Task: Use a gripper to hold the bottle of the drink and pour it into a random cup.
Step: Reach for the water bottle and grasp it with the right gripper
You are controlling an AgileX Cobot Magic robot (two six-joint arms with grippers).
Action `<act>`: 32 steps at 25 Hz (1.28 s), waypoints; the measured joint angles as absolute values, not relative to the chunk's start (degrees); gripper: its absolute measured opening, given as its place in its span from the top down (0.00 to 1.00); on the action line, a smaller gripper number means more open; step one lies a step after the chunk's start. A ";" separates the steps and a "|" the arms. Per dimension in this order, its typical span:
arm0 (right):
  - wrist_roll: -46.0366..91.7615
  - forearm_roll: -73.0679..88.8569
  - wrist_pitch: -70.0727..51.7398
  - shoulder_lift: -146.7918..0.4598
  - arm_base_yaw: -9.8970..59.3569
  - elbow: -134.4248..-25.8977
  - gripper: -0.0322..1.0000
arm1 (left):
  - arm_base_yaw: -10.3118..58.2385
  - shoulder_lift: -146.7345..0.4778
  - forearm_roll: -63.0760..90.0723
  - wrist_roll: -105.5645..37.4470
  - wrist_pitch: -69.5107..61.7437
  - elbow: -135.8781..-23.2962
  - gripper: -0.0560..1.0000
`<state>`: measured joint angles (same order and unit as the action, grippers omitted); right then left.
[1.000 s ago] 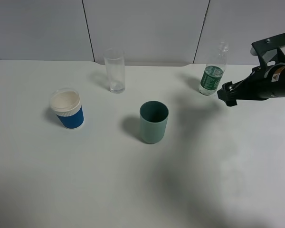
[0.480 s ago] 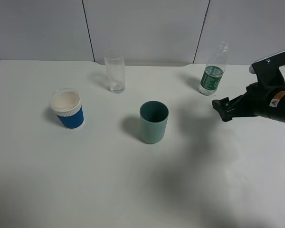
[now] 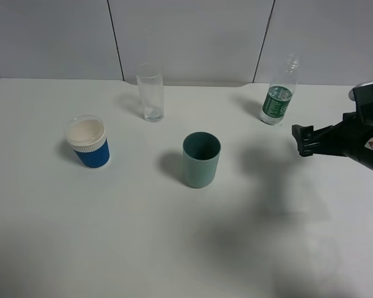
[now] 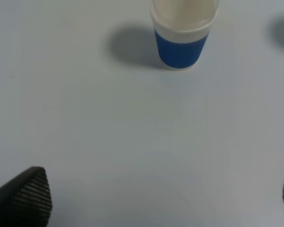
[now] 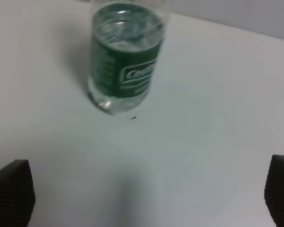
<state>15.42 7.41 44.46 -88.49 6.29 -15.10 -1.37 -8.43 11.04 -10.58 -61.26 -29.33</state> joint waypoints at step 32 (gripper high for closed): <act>16.10 9.36 69.17 -116.21 6.29 -22.10 0.04 | -1.37 -8.43 11.04 -10.58 -61.26 -29.33 0.01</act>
<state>16.10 9.36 69.17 -116.21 6.29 -22.10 -1.37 -8.43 11.04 -10.58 -61.26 -29.33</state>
